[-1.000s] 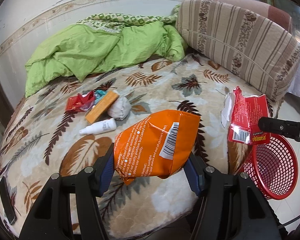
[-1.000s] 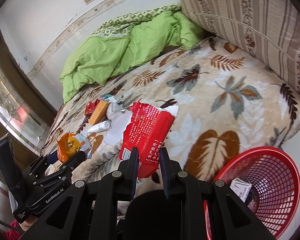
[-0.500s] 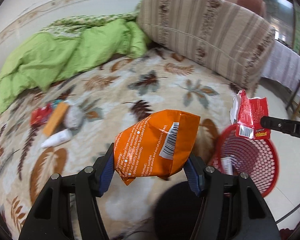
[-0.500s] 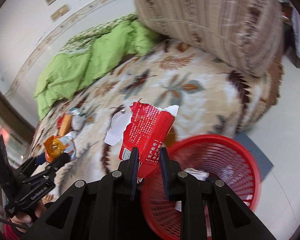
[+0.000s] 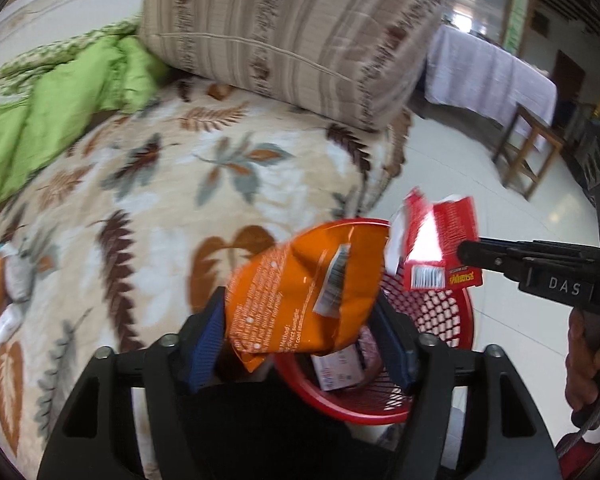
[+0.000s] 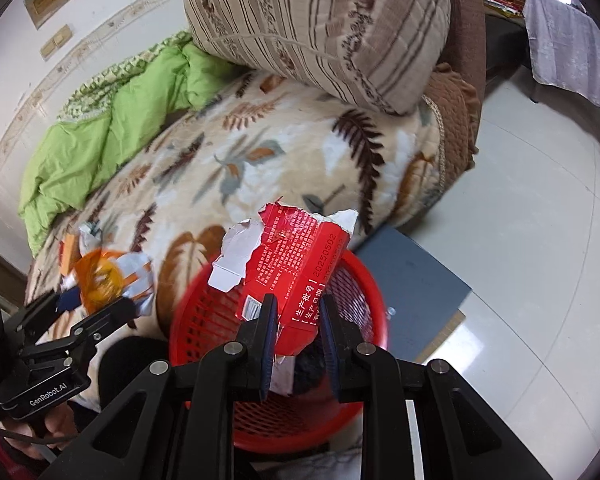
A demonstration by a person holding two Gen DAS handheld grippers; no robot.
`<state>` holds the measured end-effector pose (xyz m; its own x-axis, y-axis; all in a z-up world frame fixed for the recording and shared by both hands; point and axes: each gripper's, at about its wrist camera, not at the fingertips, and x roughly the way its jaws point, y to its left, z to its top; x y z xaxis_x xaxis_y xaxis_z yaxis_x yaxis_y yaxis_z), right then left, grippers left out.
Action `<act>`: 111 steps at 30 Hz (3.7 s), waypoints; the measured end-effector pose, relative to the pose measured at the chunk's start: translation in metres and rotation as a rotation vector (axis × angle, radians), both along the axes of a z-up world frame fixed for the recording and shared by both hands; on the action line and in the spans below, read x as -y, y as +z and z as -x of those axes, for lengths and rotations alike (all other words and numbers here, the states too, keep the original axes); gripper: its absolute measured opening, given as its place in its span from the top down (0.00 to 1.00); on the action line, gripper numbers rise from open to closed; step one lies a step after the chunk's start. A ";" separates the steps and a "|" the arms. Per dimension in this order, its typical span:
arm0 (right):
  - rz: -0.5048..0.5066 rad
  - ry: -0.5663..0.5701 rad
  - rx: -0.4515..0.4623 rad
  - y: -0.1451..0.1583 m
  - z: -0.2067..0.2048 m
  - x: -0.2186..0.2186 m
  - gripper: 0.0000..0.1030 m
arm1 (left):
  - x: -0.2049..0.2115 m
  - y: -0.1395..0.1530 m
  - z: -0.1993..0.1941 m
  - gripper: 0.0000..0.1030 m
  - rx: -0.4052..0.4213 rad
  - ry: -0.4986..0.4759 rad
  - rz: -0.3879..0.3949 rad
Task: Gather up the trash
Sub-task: 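Carry both items over the red wastebasket and open both tools to drop them, then return both tools to the bed and grasp the orange box with the right tool, then grasp the white bottle with the left tool while the right tool holds the orange box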
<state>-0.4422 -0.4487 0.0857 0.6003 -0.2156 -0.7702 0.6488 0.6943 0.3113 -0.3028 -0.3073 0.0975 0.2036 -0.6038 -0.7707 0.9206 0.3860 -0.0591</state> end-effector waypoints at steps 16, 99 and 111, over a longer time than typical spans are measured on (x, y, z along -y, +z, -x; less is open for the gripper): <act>0.022 0.081 0.054 0.016 -0.046 -0.015 0.72 | -0.073 0.017 -0.056 0.25 0.000 0.228 0.053; 0.001 0.687 0.188 -0.006 -0.328 -0.196 0.77 | -0.259 -0.062 -0.300 0.51 -0.115 0.967 -0.068; -0.011 0.689 0.219 -0.003 -0.303 -0.194 0.77 | -0.279 -0.068 -0.259 0.72 -0.064 0.946 -0.010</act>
<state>-0.1393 -0.2549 0.0822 0.7376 0.2746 -0.6168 -0.0135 0.9194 0.3932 -0.0438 -0.0281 0.0295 0.5624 -0.2033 -0.8014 0.2209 0.9710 -0.0913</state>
